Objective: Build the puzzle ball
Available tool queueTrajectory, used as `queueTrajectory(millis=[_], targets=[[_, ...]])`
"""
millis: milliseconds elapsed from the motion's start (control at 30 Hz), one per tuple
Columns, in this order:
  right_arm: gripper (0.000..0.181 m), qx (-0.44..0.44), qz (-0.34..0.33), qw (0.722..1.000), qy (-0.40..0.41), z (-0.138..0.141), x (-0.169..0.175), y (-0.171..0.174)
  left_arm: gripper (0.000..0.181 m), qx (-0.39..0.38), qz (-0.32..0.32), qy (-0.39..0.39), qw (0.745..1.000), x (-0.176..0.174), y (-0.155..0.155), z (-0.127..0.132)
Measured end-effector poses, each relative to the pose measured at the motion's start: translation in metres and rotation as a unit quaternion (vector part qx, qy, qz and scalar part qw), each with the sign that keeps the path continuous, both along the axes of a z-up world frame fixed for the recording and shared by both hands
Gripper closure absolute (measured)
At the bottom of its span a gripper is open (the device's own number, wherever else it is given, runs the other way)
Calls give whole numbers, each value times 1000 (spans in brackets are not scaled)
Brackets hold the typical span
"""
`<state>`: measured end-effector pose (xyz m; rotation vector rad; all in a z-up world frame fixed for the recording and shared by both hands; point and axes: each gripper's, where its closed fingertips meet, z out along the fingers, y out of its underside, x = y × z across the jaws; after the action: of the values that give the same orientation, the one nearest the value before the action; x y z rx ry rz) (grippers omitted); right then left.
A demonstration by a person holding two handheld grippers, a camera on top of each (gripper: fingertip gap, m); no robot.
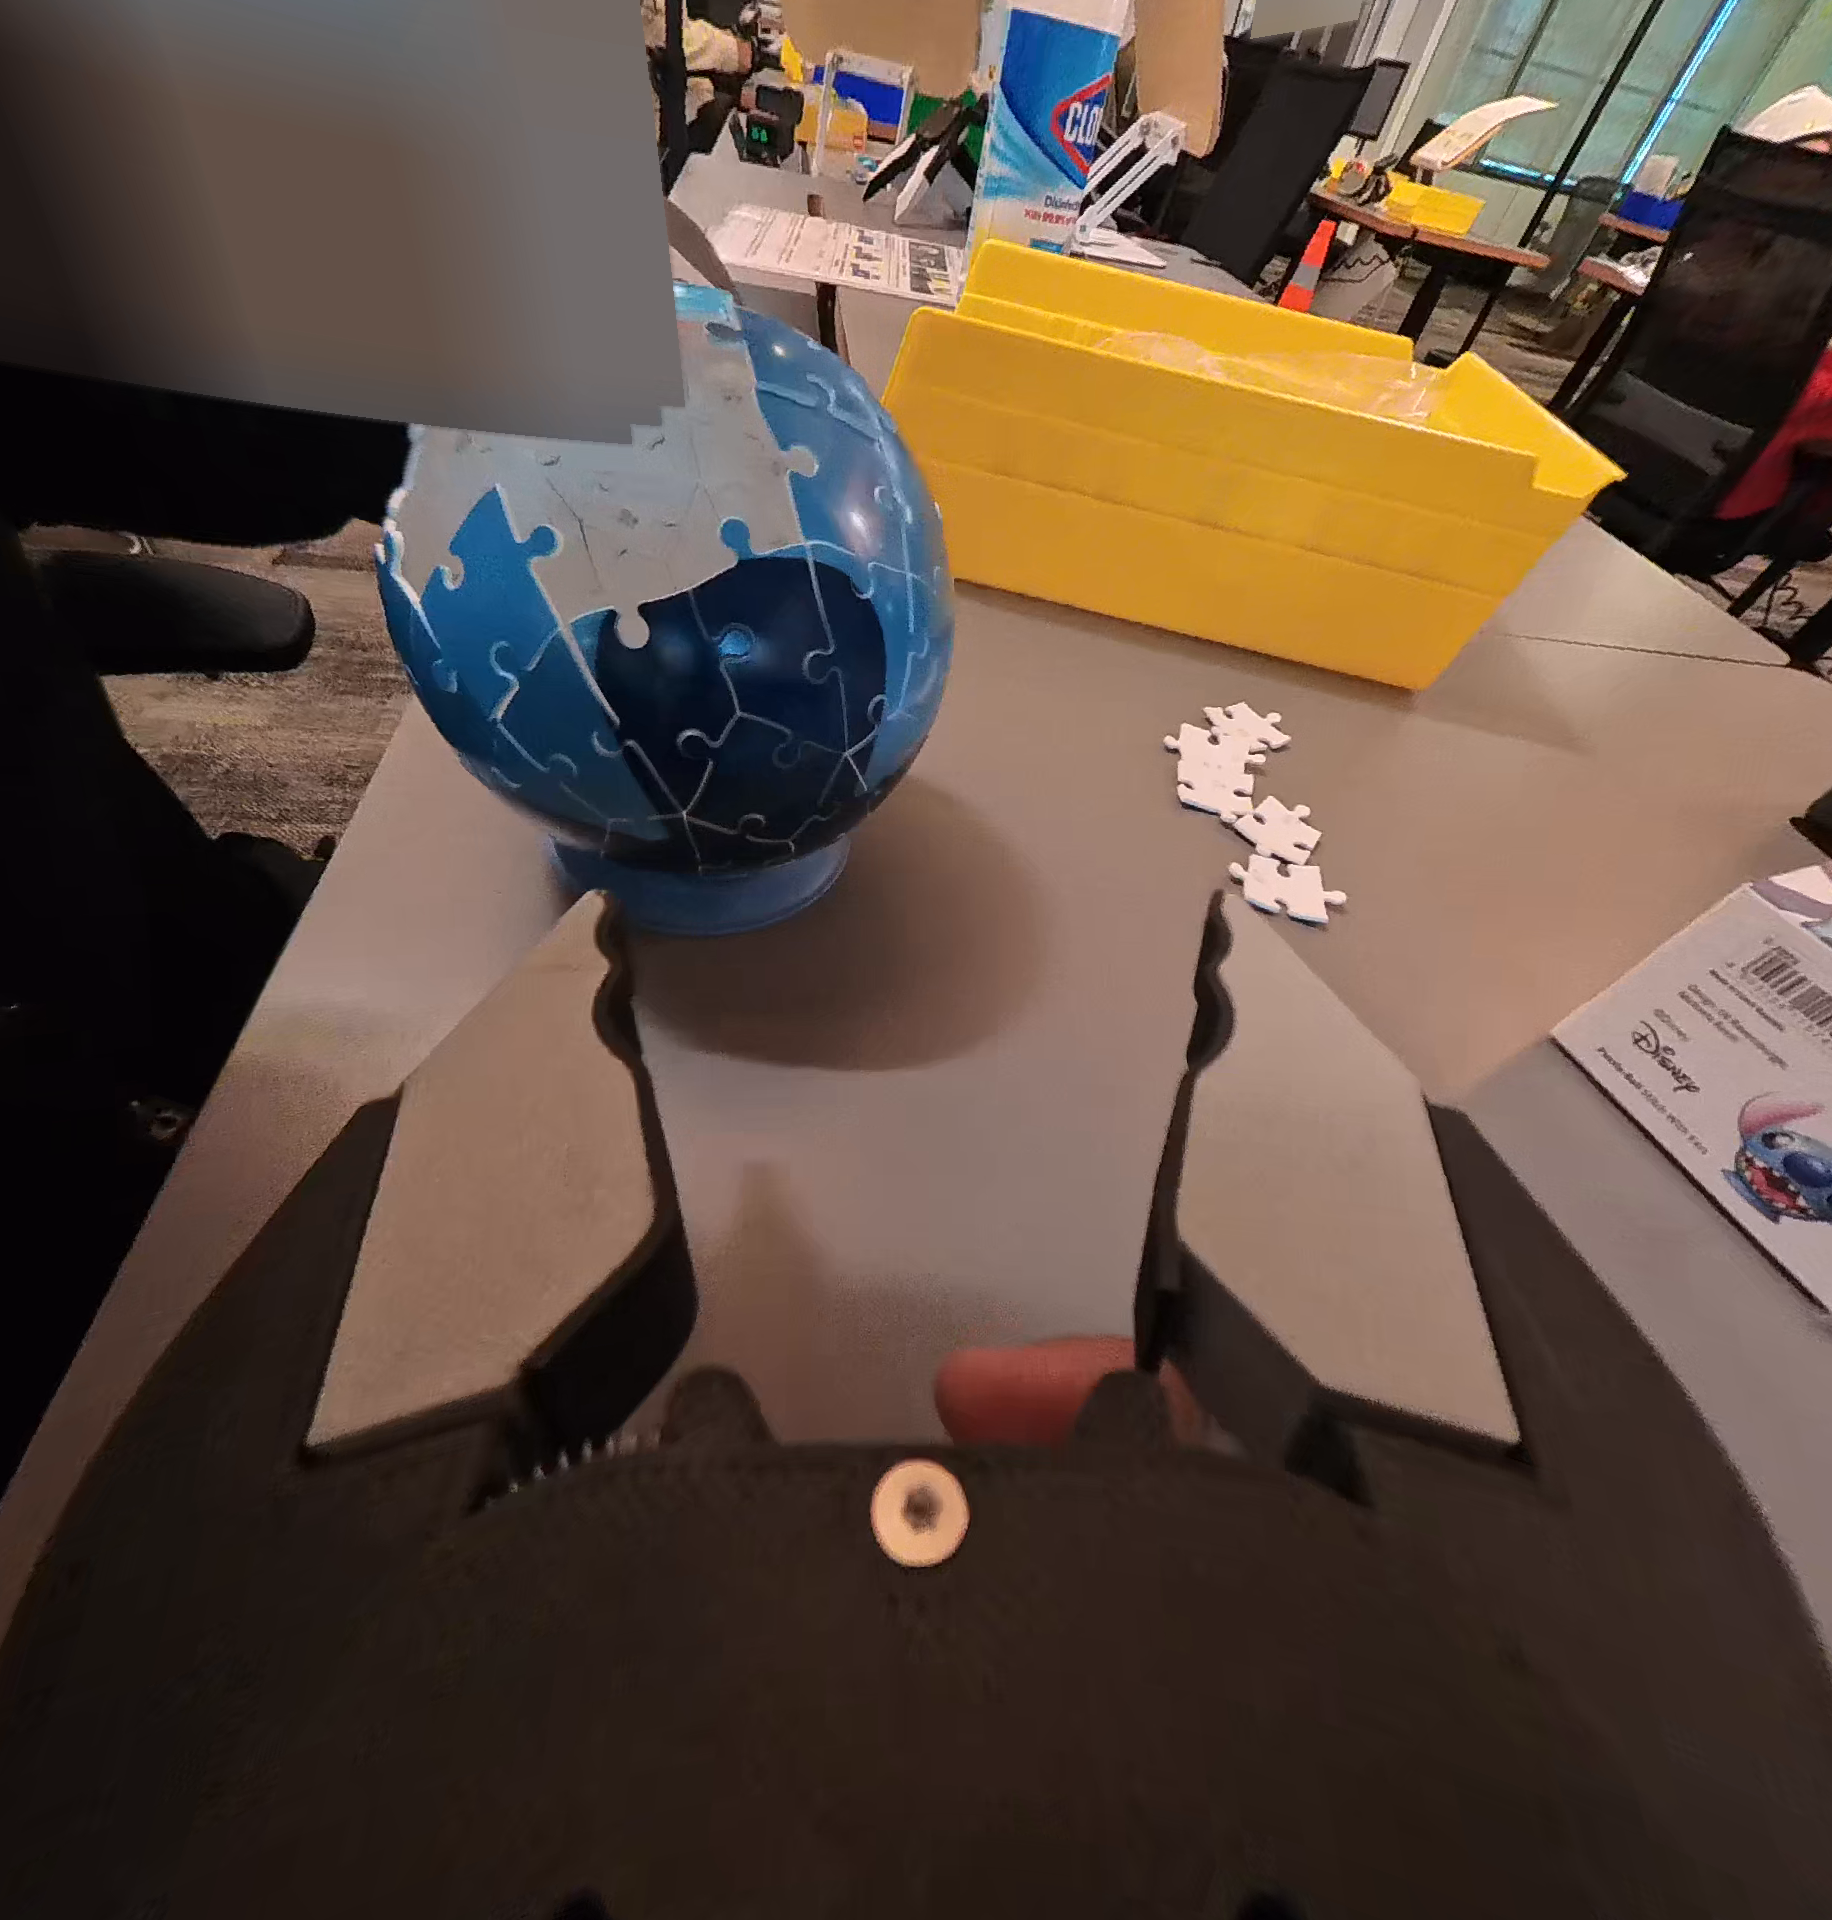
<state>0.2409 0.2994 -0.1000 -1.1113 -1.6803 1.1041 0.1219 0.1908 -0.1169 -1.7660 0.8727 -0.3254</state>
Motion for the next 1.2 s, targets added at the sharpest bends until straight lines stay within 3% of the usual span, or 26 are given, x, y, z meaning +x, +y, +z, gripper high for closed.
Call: queueTrajectory(millis=[267, 500, 1200], targets=[[76, -13, -18, 1000, -5, -1, -2, 9, 96, 20, -14, -85, 996, -10, -2, 21], [78, 4, -6, 1000, -17, -6, -3, 4, 90, 23, -17, -14, 999, -1, -3, 6], [87, 45, 1, 998, -34, -14, -1, -9, 94, 24, 4, -11, 1000, -5, 2, 6]])
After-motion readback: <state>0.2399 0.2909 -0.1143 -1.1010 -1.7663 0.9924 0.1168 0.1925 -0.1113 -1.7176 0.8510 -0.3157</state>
